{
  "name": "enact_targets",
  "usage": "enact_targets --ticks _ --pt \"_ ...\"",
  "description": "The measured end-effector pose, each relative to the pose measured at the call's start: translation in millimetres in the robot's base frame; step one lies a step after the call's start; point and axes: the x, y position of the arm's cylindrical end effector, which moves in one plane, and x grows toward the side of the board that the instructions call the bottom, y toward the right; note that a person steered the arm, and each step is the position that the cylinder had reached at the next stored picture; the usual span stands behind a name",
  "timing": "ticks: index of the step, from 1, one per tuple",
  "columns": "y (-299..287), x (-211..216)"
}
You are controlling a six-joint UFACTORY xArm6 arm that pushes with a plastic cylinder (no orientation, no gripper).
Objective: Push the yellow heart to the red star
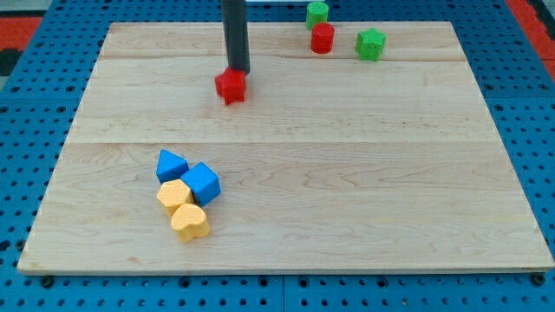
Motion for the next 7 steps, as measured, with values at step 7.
enact_targets --ticks 7 --pt "-21 233"
